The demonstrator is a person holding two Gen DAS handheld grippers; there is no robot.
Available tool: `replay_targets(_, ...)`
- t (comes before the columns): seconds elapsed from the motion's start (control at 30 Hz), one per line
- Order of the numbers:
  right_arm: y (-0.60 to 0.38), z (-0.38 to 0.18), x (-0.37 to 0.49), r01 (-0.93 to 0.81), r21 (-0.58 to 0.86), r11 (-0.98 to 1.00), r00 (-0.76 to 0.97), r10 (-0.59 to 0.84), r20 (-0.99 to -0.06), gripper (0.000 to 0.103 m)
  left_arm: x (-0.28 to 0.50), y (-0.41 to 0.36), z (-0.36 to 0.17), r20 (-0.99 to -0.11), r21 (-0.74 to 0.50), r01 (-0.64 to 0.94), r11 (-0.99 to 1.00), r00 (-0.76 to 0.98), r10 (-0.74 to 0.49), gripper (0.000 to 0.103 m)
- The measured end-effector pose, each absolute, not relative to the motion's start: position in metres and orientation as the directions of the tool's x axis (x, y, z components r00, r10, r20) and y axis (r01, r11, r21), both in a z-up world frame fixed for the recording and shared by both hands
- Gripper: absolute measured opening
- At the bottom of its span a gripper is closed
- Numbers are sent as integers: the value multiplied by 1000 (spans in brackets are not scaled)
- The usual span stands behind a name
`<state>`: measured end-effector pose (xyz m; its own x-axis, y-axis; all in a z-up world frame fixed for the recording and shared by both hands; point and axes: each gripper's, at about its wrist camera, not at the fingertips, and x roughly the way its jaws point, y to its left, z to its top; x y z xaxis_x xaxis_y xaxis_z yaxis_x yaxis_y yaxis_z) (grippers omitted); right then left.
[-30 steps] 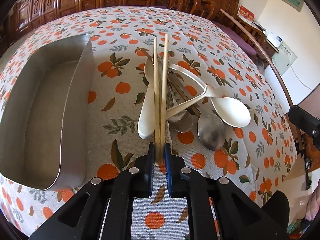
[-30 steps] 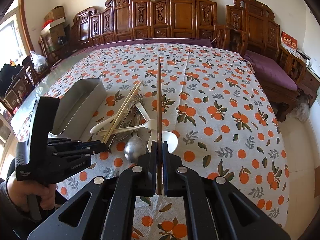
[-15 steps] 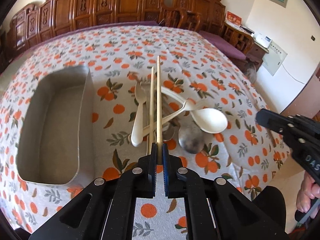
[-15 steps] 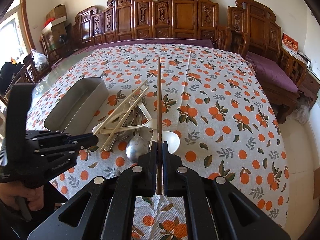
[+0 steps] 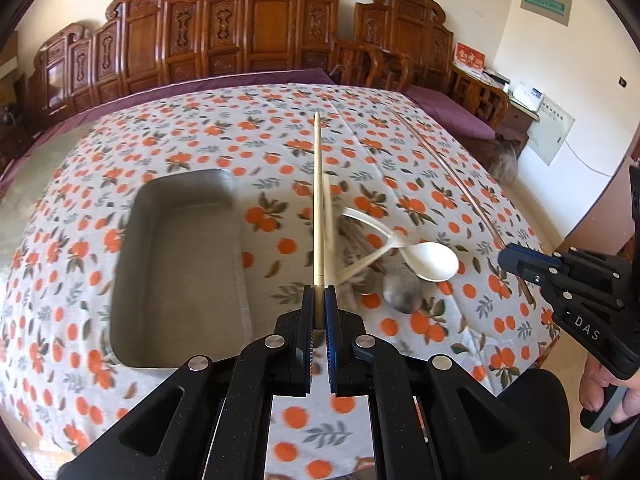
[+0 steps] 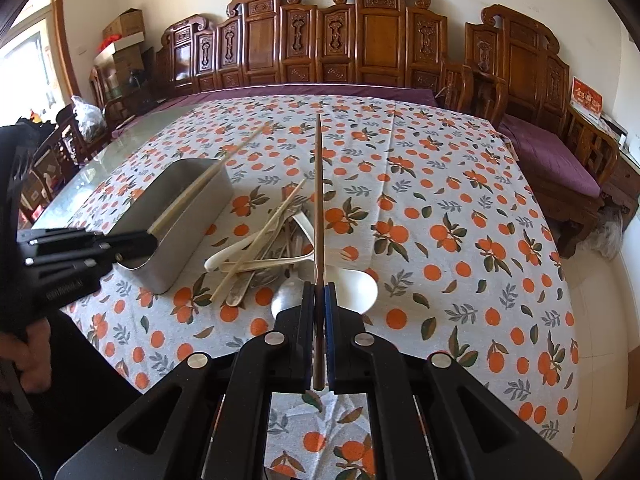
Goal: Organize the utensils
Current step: 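Carry the chopstick into the grey tray and open the left tool while the right holds its chopstick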
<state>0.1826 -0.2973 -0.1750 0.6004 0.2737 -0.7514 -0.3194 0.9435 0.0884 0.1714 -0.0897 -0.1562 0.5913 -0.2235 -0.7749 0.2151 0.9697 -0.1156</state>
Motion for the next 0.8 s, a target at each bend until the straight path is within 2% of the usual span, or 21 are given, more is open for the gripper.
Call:
replay_targets(0.4, -268, -183, 175, -374, 71, 925, 577, 291, -763, 6, 181, -14, -168, -803, -131, 121, 984, 569, -177, 4)
replay_targets(0.8, -225, -187, 180, -411, 73, 909, 553, 311, -773, 6, 178, 17, -188, -824, -164, 86, 983, 536, -184, 4)
